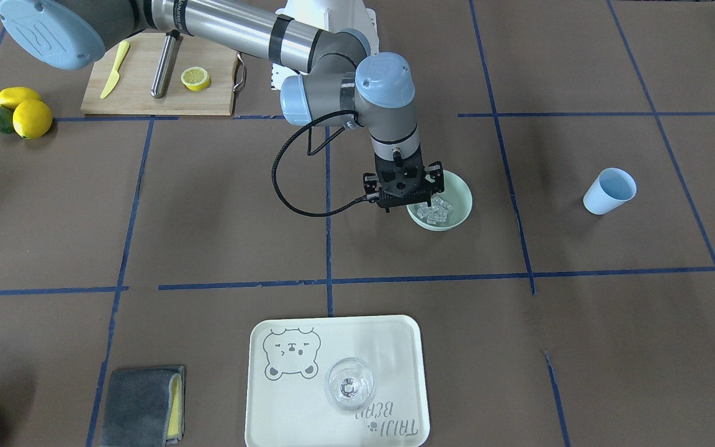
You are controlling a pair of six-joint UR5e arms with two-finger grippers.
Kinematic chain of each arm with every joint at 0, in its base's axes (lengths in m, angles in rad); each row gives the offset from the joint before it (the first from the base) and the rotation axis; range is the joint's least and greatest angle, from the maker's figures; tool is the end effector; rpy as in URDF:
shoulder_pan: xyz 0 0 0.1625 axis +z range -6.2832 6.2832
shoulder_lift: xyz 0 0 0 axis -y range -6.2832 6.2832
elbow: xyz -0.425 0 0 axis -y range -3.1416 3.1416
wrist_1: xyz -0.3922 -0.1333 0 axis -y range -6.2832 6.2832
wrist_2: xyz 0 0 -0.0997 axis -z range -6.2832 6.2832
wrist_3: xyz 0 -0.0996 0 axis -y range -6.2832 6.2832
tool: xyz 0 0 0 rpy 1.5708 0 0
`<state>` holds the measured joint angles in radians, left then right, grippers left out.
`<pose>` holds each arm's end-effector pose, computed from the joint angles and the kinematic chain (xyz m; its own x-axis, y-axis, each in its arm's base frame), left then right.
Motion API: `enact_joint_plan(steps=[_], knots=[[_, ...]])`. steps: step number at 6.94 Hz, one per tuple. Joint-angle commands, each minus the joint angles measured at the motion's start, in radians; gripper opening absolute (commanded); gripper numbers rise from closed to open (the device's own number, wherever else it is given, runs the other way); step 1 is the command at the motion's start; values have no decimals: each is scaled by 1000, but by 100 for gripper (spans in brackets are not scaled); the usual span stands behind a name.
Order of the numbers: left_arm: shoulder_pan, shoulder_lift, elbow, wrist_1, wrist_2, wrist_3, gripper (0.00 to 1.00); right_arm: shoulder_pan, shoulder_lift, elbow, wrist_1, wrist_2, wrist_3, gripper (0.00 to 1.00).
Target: Pour ice into bowl
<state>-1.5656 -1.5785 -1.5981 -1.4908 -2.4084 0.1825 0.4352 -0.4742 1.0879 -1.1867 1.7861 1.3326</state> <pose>-0.0567 -0.4921 0.6448 0.6574 0.1519 -0.7381 -0.1266 0.9878 0.0905 -0.7095 -0.4534 0.0997 0.5365 -0.0048 0.8439 -0.1260 0.9883 0.0857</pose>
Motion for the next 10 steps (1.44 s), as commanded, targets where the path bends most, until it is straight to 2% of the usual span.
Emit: enact_joint_plan(steps=[1,2,4,5,6,7,9,10], knots=[[-1,0,1,0,0,0,100,-13,6,-25,1,-1,5,28],[-1,0,0,1,0,0,100,-13,8,-23,1,-1,2,0],[-1,0,0,0,0,0,100,-6,23,-7,-1,-1,-3,0],[1,0,1,-2,0,0,100,29,-3,56,-1,24,-6,0],[1,0,6,-3,0,0,100,77,-77,140,-7,91,-19,0],[-1,0,6,-3,0,0,100,129,-180,244,-10,146,-45,0],[-1,17,1,-8,0,3,100,268,-492,514,-11,250,-204,0],[-1,17,-3,-9,3,9,100,374,-598,558,-11,339,-355,0]])
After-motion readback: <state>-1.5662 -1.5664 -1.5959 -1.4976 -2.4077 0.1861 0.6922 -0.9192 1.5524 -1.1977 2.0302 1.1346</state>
